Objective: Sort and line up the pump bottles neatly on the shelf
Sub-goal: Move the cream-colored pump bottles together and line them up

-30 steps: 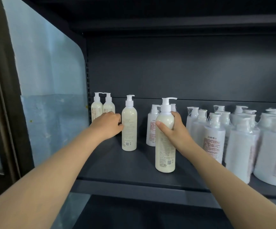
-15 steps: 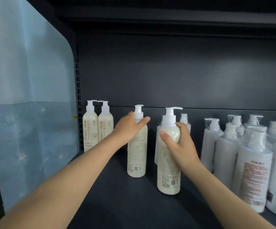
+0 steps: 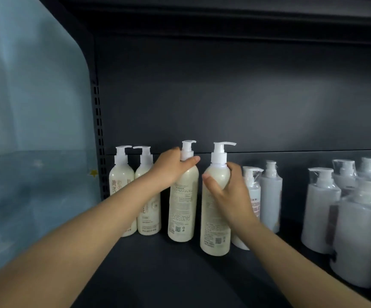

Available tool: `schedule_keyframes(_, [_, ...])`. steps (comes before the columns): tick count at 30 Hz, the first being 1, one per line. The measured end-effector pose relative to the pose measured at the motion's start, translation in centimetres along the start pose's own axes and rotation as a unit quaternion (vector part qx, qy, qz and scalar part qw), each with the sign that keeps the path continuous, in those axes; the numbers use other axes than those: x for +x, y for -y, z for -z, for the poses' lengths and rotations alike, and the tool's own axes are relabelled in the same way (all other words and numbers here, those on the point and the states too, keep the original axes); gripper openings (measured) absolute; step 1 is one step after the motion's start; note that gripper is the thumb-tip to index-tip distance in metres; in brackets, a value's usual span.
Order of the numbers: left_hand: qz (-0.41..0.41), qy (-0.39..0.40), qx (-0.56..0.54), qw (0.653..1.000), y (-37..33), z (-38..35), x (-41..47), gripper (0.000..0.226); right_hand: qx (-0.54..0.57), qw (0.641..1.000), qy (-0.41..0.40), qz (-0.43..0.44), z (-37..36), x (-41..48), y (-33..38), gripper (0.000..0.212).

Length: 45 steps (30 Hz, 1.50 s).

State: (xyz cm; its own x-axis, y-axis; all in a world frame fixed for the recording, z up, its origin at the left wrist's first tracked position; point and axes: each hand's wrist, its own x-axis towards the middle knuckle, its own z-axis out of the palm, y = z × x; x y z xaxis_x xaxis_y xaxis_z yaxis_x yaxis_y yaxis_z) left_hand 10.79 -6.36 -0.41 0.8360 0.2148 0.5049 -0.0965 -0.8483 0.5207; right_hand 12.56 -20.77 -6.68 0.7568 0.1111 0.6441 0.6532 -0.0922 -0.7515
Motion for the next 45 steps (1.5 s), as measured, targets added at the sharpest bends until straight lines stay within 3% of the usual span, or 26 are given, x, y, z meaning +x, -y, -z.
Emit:
schedule_keyframes(7, [0.027, 0.043, -0.027, 0.998, 1.6, 0.1, 2.8, 0.039, 0.001, 0.998, -0.027, -0.056, -3.6, 2.5, -3.1, 0.056])
schedule_keyframes(15, [0.047, 0.092, 0.041, 0.994, 2.6, 1.1, 4.1, 0.025, -0.006, 0.998, 0.004, -0.060, -4.4, 4.0, -5.3, 0.059])
schedule_keyframes(18, [0.070, 0.072, 0.060, 0.993, 2.4, 1.1, 4.0, 0.027, -0.006, 0.999, 0.020, -0.049, -4.1, 3.8, -5.4, 0.050])
schedule_keyframes(23, [0.057, -0.040, 0.085, 0.994, 1.9, 0.2, 4.1, 0.037, 0.016, 0.995, 0.079, -0.051, -3.5, 4.2, -5.1, 0.035])
schedule_keyframes(28, [0.032, -0.040, 0.066, 0.997, 2.3, 0.4, 4.3, 0.040, 0.003, 0.990, 0.109, -0.087, -3.0, 5.8, -4.9, 0.027])
schedule_keyframes(32, [0.018, -0.007, 0.036, 0.999, 2.8, 1.0, 4.3, 0.033, -0.083, 0.980, 0.149, -0.100, -2.3, 7.4, -3.9, 0.045])
schedule_keyframes(34, [0.015, 0.003, 0.019, 1.000, 3.3, 1.0, 4.5, 0.032, -0.088, 0.974, 0.172, -0.115, -1.7, 7.9, -3.5, 0.041])
schedule_keyframes(39, [0.013, 0.061, -0.060, 0.996, 3.9, 1.4, 4.6, 0.037, -0.079, 0.971, 0.178, -0.141, -1.3, 8.3, -3.6, 0.064])
schedule_keyframes(42, [0.017, 0.069, -0.068, 0.995, 3.6, 1.3, 4.3, 0.046, -0.047, 0.960, 0.227, -0.155, -0.5, 8.5, -3.5, 0.051])
schedule_keyframes(45, [0.007, 0.040, 0.023, 0.999, 3.4, 1.1, 4.0, 0.041, -0.021, 0.946, 0.280, -0.162, 0.4, 8.6, -3.5, 0.040])
